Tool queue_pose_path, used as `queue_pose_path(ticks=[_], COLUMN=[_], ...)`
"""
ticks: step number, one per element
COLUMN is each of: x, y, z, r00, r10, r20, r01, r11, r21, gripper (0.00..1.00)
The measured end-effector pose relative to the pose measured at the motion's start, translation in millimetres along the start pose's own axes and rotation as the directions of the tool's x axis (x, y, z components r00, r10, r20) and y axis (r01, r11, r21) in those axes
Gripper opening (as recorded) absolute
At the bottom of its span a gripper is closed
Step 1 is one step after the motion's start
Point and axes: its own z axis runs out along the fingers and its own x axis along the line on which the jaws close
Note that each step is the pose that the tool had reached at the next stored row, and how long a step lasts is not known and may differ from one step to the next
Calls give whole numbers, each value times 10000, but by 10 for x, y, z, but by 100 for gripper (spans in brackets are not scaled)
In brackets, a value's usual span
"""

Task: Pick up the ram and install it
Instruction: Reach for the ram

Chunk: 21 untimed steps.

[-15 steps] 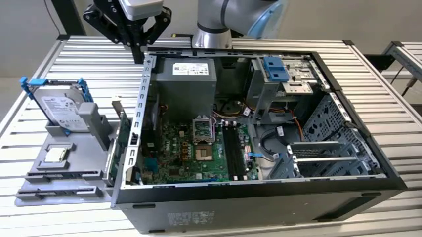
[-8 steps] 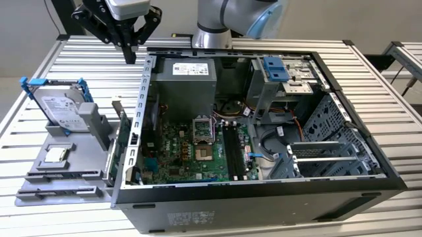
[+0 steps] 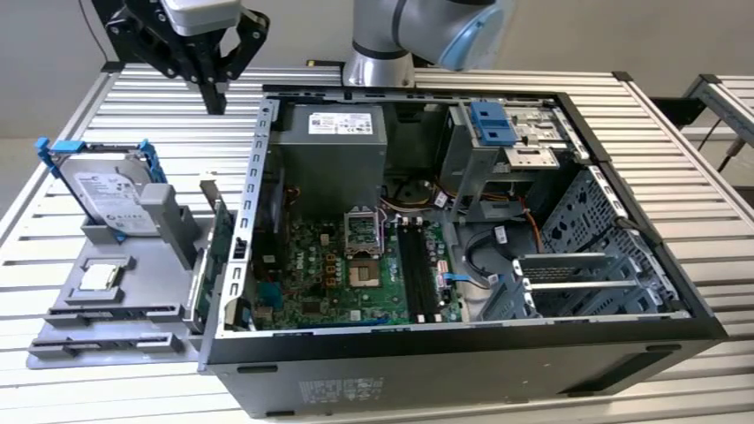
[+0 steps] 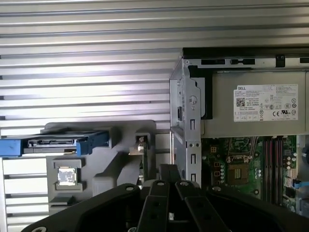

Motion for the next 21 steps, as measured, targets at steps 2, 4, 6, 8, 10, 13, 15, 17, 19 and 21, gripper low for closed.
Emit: queue_pose_path(ticks=[2,4,6,8,10,13,15,17,19,21], x=[37,73,108,141,175,228,263,296,334,385], y=[-2,-4,-6,-7,-9,-12,-14,-16,-18,-20], z=[-1,-2,-3,-3,-4,-6,-6,-7,-8,-9], r00=[10000,10000,10000,10000,10000,10000,10000,10000,10000,10000], r10=[-7,-13,-17,-22,-26,-34,-40,-45,-52,-61], r20=[-1,0,-1,-2,-2,-2,-2,-2,-3,-4], r01=[7,13,17,22,26,34,40,45,52,61], r11=[10000,10000,10000,10000,10000,10000,10000,10000,10000,10000], r21=[0,-1,0,-1,0,0,-1,-1,-1,-1], gripper=[0,0,0,0,0,0,0,0,0,0])
